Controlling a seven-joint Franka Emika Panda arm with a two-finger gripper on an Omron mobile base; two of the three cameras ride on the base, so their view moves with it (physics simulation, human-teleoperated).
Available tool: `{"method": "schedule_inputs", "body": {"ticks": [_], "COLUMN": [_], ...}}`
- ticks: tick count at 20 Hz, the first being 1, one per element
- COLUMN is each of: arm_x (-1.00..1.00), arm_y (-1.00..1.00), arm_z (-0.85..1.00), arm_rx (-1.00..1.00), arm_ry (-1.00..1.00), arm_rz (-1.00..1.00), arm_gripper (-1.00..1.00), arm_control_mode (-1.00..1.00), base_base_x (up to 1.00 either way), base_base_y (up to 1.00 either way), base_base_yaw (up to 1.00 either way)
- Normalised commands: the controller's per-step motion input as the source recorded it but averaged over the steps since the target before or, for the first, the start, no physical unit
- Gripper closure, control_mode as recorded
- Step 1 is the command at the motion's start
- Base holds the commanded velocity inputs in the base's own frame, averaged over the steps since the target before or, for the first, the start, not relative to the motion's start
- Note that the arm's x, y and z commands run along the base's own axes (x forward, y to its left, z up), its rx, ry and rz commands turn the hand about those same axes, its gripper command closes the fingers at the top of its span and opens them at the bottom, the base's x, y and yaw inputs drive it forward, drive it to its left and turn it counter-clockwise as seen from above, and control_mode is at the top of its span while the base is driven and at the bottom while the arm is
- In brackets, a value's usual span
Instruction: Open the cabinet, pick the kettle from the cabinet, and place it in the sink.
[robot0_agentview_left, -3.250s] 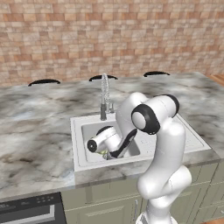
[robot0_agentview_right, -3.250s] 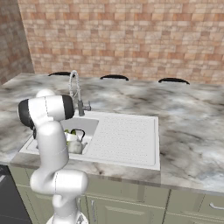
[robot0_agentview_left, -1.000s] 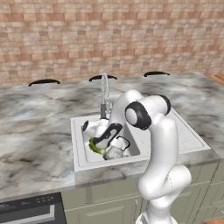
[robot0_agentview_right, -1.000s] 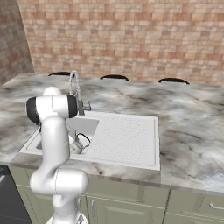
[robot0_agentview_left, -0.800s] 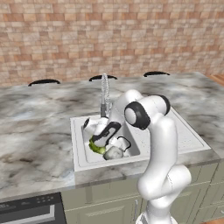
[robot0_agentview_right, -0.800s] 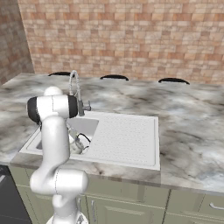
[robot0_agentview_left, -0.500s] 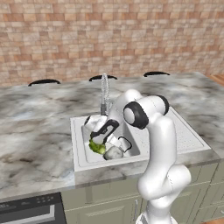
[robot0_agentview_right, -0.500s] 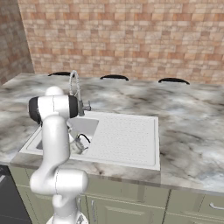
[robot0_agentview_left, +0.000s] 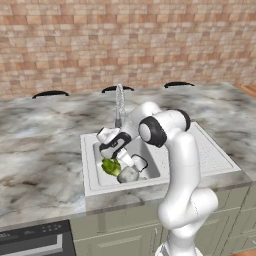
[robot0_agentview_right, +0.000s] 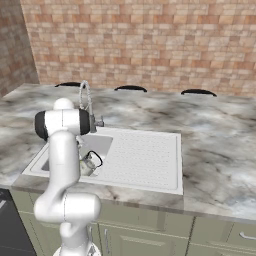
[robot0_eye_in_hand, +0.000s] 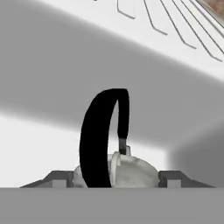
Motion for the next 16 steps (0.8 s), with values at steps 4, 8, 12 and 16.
{"method": "schedule_inputs", "body": {"ticks": [4,8,12,16], "arm_x": [-0.19,-0.22,-0.21,-0.18], "arm_y": [0.49,0.56,0.57,0.59], "arm_z": [-0.39,-0.41,-0.42,-0.39], "arm_rx": [0.00,0.00,0.00,-0.01], "arm_ry": [-0.07,-0.08,-0.08,-0.10], "arm_rz": [-0.22,-0.22,-0.22,-0.19], "arm_gripper": [-1.00,-1.00,-1.00,-1.00], "arm_control_mode": [-1.00,-1.00,-1.00,-1.00], "base_base_x": [0.00,0.00,0.00,0.00], "base_base_y": [0.00,0.00,0.00,0.00], "base_base_yaw": [0.00,0.00,0.00,0.00]}}
